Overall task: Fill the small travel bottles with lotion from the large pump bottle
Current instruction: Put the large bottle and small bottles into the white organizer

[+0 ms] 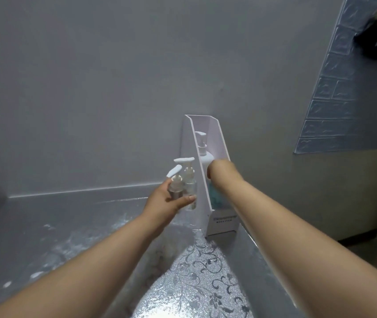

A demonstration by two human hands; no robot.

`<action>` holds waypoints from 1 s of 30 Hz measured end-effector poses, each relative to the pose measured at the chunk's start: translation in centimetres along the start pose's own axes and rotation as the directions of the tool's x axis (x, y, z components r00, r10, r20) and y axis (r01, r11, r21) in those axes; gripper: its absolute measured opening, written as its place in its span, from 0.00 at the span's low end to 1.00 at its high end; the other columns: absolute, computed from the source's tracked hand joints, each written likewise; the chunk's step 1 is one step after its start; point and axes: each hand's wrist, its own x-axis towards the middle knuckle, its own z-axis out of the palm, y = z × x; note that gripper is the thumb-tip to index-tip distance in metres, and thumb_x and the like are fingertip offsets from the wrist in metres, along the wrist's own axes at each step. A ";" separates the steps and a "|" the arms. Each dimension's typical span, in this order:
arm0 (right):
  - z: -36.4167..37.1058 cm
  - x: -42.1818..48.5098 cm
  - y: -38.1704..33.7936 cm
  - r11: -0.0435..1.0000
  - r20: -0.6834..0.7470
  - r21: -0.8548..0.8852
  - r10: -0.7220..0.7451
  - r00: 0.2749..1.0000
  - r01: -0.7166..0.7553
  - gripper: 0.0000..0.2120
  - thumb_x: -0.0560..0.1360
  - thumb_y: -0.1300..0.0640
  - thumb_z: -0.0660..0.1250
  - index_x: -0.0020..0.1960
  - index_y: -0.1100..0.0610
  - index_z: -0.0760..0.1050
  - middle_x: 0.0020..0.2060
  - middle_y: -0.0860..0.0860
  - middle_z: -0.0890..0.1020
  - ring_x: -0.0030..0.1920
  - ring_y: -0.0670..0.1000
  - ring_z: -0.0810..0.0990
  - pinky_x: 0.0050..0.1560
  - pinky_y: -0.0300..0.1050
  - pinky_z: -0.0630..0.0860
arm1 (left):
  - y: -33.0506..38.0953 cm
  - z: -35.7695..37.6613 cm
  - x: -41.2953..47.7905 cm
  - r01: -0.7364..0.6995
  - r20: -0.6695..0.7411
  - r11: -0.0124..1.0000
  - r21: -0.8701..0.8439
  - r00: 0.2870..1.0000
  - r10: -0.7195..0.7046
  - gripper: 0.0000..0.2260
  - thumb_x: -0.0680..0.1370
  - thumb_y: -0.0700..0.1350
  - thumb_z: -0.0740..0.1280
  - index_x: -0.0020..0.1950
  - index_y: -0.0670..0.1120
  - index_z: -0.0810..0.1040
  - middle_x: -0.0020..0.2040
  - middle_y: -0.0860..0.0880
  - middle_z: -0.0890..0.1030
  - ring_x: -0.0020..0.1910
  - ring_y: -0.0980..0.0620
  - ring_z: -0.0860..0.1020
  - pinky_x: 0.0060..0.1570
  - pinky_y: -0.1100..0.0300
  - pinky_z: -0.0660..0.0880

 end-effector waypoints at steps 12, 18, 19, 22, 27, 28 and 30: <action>-7.7 -3.5 -1.4 0.681 0.050 0.718 -0.260 0.964 0.146 0.14 0.71 0.63 0.68 0.57 0.55 0.80 0.40 0.53 0.82 0.35 0.50 0.76 0.33 0.35 0.69 | 1.3 1.5 0.2 0.056 0.022 0.998 -0.041 0.998 -0.055 0.25 0.72 0.37 0.74 0.67 0.48 0.73 0.52 0.47 0.85 0.51 0.48 0.82 0.43 0.56 0.75; -9.0 -3.8 -1.0 0.819 -0.083 0.525 -0.222 0.972 0.232 0.09 0.73 0.56 0.71 0.46 0.63 0.83 0.31 0.53 0.79 0.27 0.49 0.73 0.31 0.37 0.69 | 2.7 2.6 -0.4 0.037 0.042 0.998 -0.049 0.999 -0.035 0.16 0.73 0.38 0.74 0.58 0.49 0.76 0.51 0.45 0.83 0.48 0.49 0.80 0.43 0.56 0.73; -9.6 -3.7 -0.7 0.838 -0.130 0.497 -0.188 0.974 0.228 0.09 0.74 0.57 0.70 0.47 0.63 0.82 0.32 0.54 0.80 0.28 0.48 0.74 0.32 0.37 0.72 | 3.0 2.7 -0.4 0.034 0.019 0.998 -0.060 0.999 -0.032 0.16 0.73 0.38 0.74 0.58 0.49 0.76 0.51 0.47 0.82 0.48 0.50 0.80 0.43 0.58 0.73; -11.4 -3.2 0.3 0.903 -0.224 0.372 -0.136 0.965 0.214 0.08 0.75 0.58 0.68 0.48 0.62 0.83 0.37 0.55 0.82 0.35 0.50 0.78 0.42 0.41 0.76 | 3.5 2.5 -0.3 0.051 -0.076 0.996 -0.066 0.996 -0.056 0.16 0.73 0.41 0.74 0.59 0.47 0.76 0.51 0.49 0.80 0.50 0.52 0.78 0.40 0.59 0.72; -9.4 -2.3 1.3 0.969 -0.114 0.211 -0.110 0.987 0.132 0.09 0.76 0.58 0.67 0.52 0.61 0.82 0.36 0.53 0.79 0.39 0.50 0.77 0.42 0.38 0.72 | 3.4 2.1 -0.7 0.084 -0.108 0.995 -0.053 0.990 -0.090 0.15 0.73 0.42 0.75 0.56 0.45 0.76 0.48 0.48 0.78 0.47 0.51 0.76 0.39 0.59 0.70; -8.3 -2.0 1.4 0.975 -0.069 0.192 -0.101 0.992 0.113 0.09 0.76 0.59 0.67 0.52 0.61 0.82 0.37 0.54 0.80 0.39 0.51 0.77 0.44 0.38 0.73 | 3.5 2.0 -0.8 0.092 -0.101 0.994 -0.055 0.990 -0.097 0.15 0.73 0.42 0.75 0.56 0.44 0.76 0.49 0.48 0.78 0.47 0.51 0.76 0.39 0.59 0.70; -5.8 -1.2 1.7 0.990 0.022 0.123 -0.079 0.997 0.076 0.10 0.75 0.60 0.67 0.54 0.60 0.82 0.44 0.57 0.83 0.42 0.54 0.81 0.50 0.41 0.77 | 3.5 2.0 -1.0 0.113 -0.081 0.991 -0.073 0.990 -0.119 0.14 0.72 0.42 0.75 0.56 0.45 0.76 0.49 0.48 0.79 0.48 0.50 0.77 0.40 0.58 0.69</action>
